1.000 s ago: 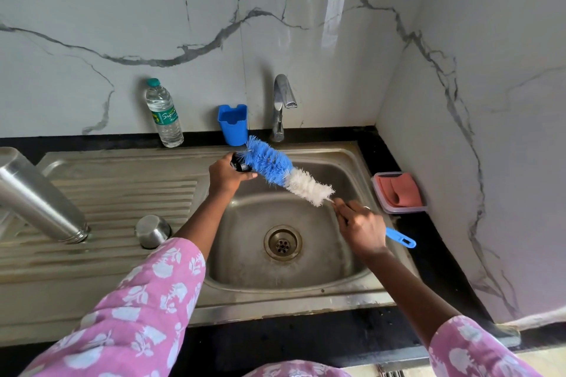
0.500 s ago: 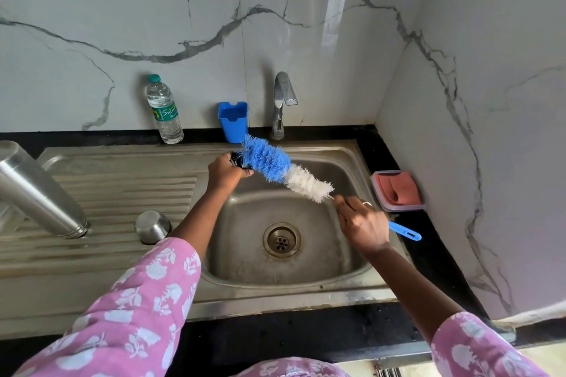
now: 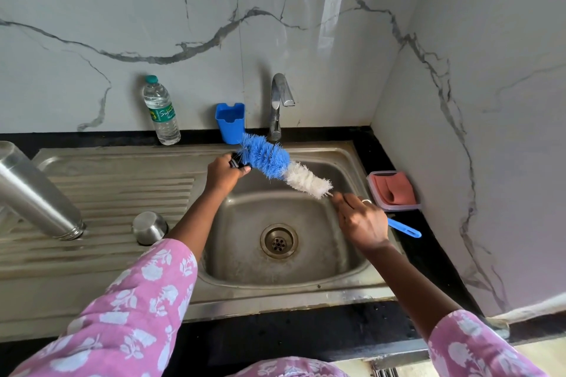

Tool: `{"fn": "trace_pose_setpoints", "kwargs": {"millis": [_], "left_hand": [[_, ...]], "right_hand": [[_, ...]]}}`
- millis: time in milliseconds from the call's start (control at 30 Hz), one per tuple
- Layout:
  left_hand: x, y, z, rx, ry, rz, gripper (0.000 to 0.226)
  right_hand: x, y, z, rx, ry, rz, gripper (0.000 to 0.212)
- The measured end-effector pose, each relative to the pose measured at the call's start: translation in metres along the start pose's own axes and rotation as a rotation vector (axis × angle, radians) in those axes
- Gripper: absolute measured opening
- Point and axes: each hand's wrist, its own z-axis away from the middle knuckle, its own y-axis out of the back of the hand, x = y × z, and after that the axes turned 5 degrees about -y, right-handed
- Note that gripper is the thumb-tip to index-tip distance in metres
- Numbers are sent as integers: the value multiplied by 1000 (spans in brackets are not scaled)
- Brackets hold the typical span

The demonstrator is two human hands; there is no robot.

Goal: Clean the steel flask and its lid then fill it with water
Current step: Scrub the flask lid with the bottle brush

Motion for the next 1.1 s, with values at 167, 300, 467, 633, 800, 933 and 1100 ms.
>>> {"fn": "trace_pose_setpoints", "kwargs": {"millis": [167,300,467,633,800,933,1100], "left_hand": [[3,-7,5,-62,-72,-49,50],[4,-7,5,-24,-62,1,50],[-3,0,3,12,-33,37,44],[0,-7,8,-21,-91,10,55],[0,-1,5,83,-56,90,44],[-2,4,3,86,-28,120,43],[14,-5,5,26,-109,118,48]], "right_hand": [[-4,-1,-13,-7,-21,30,25],[-5,1,-14,0,-7,34,27],[2,4,-2,-1,21,1,24],[-5,5,-13,-17,-31,15,28],[-5,7,-10,-47,-49,-17,28],[5,7,2,-59,16,2,23],[-15,1,2,-134,-97,21,9]]}}
